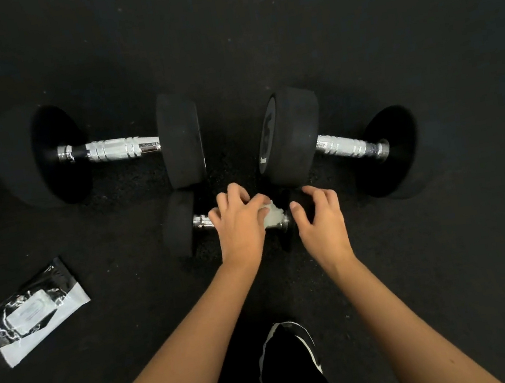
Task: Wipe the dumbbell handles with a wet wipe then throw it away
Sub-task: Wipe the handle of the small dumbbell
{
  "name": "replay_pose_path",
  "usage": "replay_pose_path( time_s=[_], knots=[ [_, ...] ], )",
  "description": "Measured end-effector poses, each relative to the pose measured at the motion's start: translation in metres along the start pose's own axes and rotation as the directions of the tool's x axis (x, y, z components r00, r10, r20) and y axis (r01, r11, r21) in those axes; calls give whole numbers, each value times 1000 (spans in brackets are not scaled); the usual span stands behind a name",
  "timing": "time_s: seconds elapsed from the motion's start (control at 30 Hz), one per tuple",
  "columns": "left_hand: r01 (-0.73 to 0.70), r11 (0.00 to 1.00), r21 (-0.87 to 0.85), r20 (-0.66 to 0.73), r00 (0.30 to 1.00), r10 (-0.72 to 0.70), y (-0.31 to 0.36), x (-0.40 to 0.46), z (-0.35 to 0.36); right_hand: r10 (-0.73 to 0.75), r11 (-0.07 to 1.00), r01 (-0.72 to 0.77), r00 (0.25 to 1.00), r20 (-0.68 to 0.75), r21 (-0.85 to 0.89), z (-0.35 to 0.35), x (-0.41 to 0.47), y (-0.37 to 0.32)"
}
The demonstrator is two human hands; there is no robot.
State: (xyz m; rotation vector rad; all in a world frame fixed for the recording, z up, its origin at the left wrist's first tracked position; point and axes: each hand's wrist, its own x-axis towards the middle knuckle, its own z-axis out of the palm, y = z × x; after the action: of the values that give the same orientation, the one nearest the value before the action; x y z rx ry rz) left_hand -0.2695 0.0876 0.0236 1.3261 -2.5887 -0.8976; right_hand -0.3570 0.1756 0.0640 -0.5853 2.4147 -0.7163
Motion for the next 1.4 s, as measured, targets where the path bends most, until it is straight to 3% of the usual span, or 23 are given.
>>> replay_pose_path(
  time_s=[0.17,0.27,0.47,0.57,0.67,0.83,1.03,1.2,1.33,1.4],
  knots=[
    [-256,944,208,53,967,250,-11,-3,8,-28,1000,28,999,34,-11,2,-1,3],
    [-312,926,211,79,950,302,-13,-3,8,-39,999,40,996,77,-16,5,0,5],
    [-206,978,-3,295,935,198,-7,19,-4,-48,999,48,993,110,0,4,3,10],
    [-286,958,33,373,893,254,-5,21,-9,-35,999,34,994,104,12,5,3,11],
    [-337,940,52,364,883,297,-13,14,-8,-38,999,36,994,101,17,6,1,11],
    [-221,974,41,374,908,190,-2,25,-3,-37,999,35,995,98,19,7,1,10],
    [-418,904,90,350,863,365,-12,6,-5,-38,999,34,994,106,33,7,-2,11],
    [-228,972,64,397,899,184,1,26,-4,-40,999,37,994,104,29,7,-1,10],
    [-359,929,86,406,864,297,-6,20,-11,-44,999,41,994,99,35,7,-1,11],
    [-354,934,58,386,871,306,-10,16,-12,-50,998,47,994,95,36,8,-2,11]
  ],
)
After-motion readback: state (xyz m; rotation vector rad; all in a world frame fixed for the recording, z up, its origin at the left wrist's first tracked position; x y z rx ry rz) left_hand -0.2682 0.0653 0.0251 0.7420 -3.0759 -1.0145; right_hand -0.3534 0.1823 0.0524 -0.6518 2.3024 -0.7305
